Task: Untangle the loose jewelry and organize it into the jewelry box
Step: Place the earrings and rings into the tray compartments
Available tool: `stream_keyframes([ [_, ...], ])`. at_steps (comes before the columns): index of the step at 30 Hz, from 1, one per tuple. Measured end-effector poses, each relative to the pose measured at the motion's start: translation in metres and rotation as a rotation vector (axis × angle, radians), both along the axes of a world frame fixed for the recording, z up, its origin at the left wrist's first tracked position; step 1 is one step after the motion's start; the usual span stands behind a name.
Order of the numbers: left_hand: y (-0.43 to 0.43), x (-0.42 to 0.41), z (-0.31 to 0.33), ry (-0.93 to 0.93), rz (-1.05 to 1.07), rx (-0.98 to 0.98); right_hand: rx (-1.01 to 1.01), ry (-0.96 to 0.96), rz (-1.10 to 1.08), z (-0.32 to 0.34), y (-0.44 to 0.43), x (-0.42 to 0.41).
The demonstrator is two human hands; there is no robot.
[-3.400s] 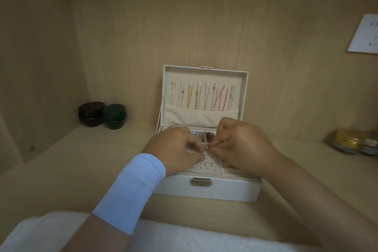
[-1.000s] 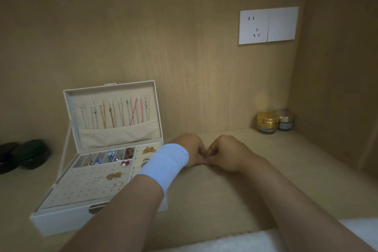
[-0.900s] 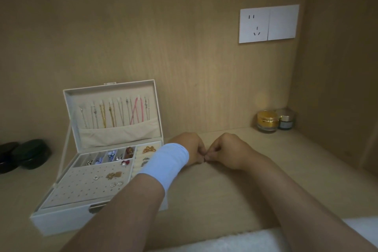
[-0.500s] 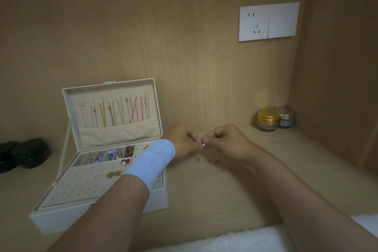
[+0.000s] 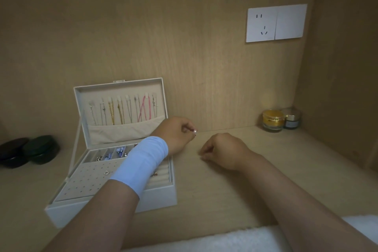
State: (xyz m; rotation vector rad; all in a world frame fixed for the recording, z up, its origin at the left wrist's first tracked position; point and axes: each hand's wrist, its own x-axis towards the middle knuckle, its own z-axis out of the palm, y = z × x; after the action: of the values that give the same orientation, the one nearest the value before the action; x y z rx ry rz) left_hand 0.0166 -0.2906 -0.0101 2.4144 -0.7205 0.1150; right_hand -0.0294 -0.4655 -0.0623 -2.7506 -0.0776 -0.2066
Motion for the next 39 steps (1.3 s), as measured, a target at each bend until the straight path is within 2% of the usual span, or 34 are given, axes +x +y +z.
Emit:
stream_keyframes([
  [5, 0.032, -0.007, 0.006, -0.046, 0.031, -0.051, -0.129, -0.014, 0.005, 0.004, 0.009, 0.001],
  [8, 0.056, -0.014, 0.010, -0.049, 0.051, -0.093, -0.127, -0.031, 0.020, 0.009, 0.016, -0.003],
  [14, 0.111, -0.021, 0.015, 0.050, 0.097, -0.280, 0.279, -0.200, 0.099, 0.039, 0.061, -0.001],
  [19, 0.142, -0.027, 0.007, 0.111, 0.084, -0.338, 0.507, -0.115, 0.283, 0.062, 0.118, 0.007],
  [25, 0.174, -0.034, 0.006, 0.176, 0.064, -0.424, 0.698, -0.005, 0.319, 0.063, 0.155, 0.015],
  [29, 0.189, -0.028, 0.000, 0.209, 0.060, -0.467, 0.869, 0.136, 0.321, 0.057, 0.174, 0.019],
  [35, 0.198, -0.019, -0.004, 0.271, 0.081, -0.504, 0.985, 0.132, 0.268, 0.052, 0.186, 0.025],
  [39, 0.199, -0.020, -0.003, 0.302, 0.085, -0.519, 0.939, 0.105, 0.329, 0.055, 0.184, 0.026],
])
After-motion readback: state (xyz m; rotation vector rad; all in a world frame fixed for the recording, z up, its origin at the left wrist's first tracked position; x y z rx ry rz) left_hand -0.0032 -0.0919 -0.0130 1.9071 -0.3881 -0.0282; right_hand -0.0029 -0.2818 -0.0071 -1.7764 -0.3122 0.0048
